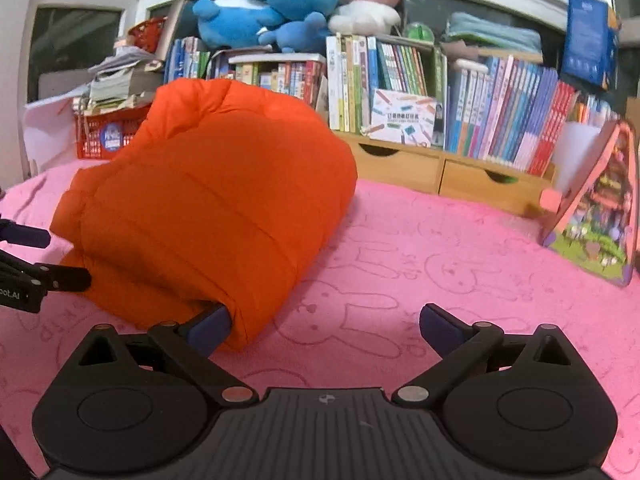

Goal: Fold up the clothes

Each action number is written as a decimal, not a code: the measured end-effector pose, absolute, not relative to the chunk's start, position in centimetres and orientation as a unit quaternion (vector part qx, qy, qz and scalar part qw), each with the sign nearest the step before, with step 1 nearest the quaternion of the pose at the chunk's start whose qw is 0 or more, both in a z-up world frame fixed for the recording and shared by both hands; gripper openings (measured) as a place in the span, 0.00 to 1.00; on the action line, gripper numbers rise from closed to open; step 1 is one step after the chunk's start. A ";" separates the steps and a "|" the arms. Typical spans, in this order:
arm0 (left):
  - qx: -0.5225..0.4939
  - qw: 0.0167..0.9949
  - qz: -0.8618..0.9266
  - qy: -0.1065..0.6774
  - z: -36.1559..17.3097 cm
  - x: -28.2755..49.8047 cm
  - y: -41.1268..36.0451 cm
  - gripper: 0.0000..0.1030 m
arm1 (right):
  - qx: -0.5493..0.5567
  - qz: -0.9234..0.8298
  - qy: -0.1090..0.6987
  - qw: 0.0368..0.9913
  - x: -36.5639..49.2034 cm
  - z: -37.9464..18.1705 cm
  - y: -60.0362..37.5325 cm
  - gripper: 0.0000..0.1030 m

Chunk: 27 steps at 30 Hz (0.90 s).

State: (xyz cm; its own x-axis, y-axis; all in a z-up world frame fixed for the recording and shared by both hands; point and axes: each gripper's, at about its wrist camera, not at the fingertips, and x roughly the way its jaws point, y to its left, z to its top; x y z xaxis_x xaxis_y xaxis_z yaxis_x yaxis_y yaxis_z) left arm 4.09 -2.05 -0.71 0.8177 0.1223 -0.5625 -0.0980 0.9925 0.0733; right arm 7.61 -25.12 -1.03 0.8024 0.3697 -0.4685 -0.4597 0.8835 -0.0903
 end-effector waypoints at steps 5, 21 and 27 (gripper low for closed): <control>0.065 0.954 0.051 0.288 -1.9 5.3 -1.7 0.96 | -0.116 0.244 0.223 0.937 7.5 -1.1 -23.8 0.99; 0.075 0.983 0.103 0.130 6.4 5.0 2.0 0.94 | -0.118 0.293 0.200 0.928 7.2 -0.2 -21.7 0.99; 0.144 0.984 0.085 0.069 9.3 15.8 -1.9 0.93 | -0.063 0.306 0.169 0.935 8.2 2.8 -22.3 0.97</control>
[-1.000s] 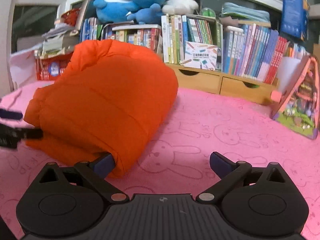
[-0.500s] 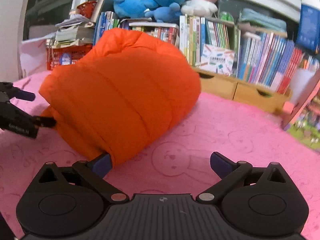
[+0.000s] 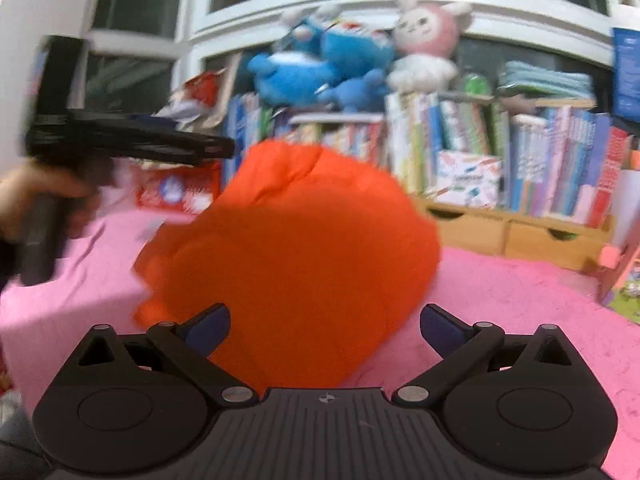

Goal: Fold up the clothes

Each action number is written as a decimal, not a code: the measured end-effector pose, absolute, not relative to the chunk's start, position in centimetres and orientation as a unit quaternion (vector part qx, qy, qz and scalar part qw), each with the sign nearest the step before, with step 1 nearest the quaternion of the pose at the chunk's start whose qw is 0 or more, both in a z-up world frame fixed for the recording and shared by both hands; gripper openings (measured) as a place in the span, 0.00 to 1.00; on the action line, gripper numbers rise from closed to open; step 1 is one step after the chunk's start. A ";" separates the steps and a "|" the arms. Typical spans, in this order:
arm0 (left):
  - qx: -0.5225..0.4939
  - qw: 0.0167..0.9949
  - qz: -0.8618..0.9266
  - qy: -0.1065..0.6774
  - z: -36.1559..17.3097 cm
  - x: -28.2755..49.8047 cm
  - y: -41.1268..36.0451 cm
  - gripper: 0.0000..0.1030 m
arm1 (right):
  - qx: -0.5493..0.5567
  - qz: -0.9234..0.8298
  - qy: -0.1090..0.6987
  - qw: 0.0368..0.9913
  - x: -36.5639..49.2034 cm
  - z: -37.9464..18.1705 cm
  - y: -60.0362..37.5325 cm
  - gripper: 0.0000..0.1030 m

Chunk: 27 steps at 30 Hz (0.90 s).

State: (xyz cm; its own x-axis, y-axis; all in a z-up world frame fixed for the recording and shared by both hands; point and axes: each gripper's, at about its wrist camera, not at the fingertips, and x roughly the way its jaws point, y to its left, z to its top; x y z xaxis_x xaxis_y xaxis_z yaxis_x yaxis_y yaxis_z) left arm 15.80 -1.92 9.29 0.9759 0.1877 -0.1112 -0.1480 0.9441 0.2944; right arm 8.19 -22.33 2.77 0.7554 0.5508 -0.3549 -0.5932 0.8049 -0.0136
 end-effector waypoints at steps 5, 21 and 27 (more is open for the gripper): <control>0.142 0.972 0.129 0.138 6.5 21.5 0.0 0.87 | -0.073 0.307 0.160 0.935 9.7 3.5 -21.4 0.88; 0.036 0.959 0.158 0.231 -1.2 21.9 5.4 0.86 | -0.095 0.302 0.242 0.917 24.0 4.6 -14.1 0.63; 0.035 0.951 0.155 0.266 -1.4 23.2 5.4 0.86 | -0.140 0.279 0.349 0.884 28.9 2.4 -11.0 0.67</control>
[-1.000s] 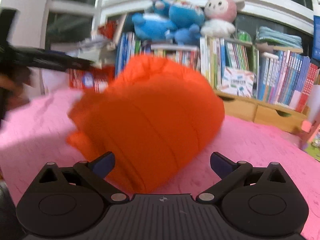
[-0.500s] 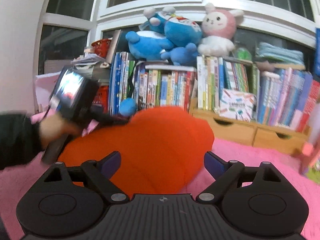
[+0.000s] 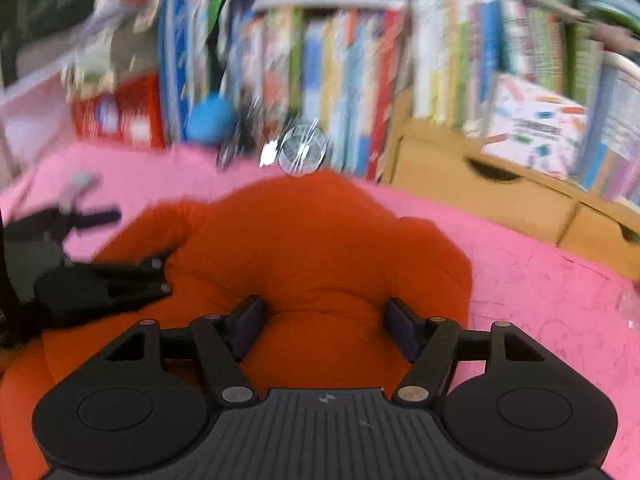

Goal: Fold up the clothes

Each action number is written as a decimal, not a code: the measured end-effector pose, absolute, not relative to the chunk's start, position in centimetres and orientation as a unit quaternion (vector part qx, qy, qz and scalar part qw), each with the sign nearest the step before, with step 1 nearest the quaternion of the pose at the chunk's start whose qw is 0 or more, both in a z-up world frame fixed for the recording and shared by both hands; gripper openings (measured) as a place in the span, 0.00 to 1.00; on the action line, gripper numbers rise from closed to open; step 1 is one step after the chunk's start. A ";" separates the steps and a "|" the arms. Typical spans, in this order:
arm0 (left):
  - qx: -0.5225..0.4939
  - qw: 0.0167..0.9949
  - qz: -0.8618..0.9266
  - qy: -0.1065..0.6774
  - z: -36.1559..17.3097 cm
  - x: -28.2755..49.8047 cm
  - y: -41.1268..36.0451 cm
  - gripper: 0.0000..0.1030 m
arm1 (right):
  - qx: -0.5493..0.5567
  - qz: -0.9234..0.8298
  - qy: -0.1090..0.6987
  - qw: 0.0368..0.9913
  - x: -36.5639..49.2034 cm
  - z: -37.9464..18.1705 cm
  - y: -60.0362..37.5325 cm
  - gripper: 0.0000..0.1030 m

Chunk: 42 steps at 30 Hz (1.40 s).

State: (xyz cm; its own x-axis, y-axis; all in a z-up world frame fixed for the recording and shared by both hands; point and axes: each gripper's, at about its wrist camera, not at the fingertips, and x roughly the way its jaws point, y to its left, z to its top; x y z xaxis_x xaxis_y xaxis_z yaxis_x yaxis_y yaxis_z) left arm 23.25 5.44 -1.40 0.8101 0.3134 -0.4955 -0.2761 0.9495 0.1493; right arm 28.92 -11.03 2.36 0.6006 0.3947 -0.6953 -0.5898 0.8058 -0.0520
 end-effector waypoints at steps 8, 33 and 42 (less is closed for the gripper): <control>0.041 0.945 0.163 0.281 -1.7 23.7 5.3 0.86 | -0.200 0.277 0.400 0.851 29.9 0.9 -8.5 0.72; 0.030 0.964 0.085 0.249 4.5 7.3 4.1 0.99 | -0.179 0.252 0.292 0.905 6.3 1.1 -23.7 0.95; -0.016 0.954 0.059 0.293 3.4 2.9 1.4 1.00 | -0.170 0.291 0.297 0.893 5.9 0.4 -20.2 0.97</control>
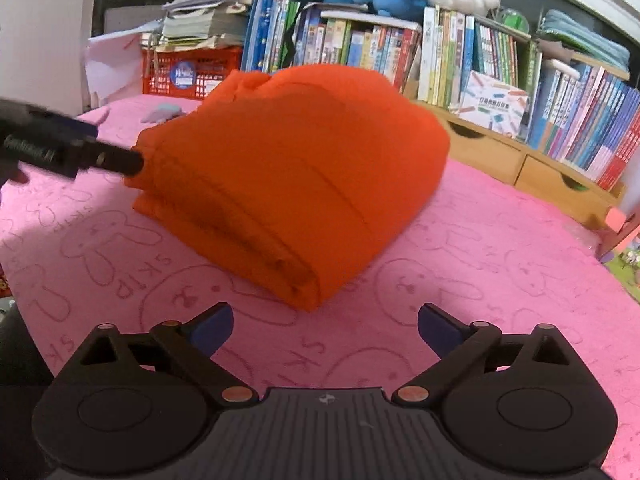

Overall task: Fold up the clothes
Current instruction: 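Withdraw both grippers from the folded orange bundle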

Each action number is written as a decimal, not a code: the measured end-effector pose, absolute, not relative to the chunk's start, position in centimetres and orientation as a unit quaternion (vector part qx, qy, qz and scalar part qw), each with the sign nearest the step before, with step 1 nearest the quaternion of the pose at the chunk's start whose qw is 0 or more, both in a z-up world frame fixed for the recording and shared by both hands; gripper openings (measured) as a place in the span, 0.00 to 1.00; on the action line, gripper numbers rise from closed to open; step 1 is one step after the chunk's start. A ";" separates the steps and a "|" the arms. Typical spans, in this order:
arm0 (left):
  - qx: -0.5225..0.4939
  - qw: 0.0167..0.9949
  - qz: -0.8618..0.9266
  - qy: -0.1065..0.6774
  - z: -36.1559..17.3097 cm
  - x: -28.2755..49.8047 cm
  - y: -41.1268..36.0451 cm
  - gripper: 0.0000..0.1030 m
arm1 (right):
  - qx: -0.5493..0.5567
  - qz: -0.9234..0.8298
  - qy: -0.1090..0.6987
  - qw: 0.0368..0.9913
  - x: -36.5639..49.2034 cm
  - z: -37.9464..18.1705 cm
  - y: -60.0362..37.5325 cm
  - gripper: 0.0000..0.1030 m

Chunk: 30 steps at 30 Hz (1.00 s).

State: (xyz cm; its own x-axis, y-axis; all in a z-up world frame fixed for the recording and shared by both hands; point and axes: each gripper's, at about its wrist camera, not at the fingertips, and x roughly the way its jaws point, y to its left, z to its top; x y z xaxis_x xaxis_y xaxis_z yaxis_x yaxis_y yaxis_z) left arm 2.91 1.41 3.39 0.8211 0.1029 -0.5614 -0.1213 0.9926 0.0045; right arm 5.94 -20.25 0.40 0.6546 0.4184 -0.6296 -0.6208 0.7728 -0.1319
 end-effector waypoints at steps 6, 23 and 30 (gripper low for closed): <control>-0.014 0.949 0.050 0.312 2.4 3.5 0.4 1.00 | -0.166 0.283 0.307 0.893 5.7 0.1 -19.9 0.99; -0.007 0.933 0.033 0.359 -0.3 4.3 -1.7 1.00 | -0.144 0.268 0.332 0.893 6.4 -1.4 -19.7 1.00; -0.021 0.925 0.037 0.377 -0.9 4.8 -1.5 1.00 | -0.119 0.271 0.327 0.897 6.5 -1.9 -20.0 1.00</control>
State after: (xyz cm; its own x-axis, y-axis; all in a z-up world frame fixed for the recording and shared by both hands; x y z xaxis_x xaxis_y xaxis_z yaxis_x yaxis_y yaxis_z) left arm 4.83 -1.48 -0.93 0.7128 0.0536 -0.6993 -0.0846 0.9964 -0.0099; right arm 6.49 -19.96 -1.94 0.6391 0.4081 -0.6519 -0.5635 0.8253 -0.0358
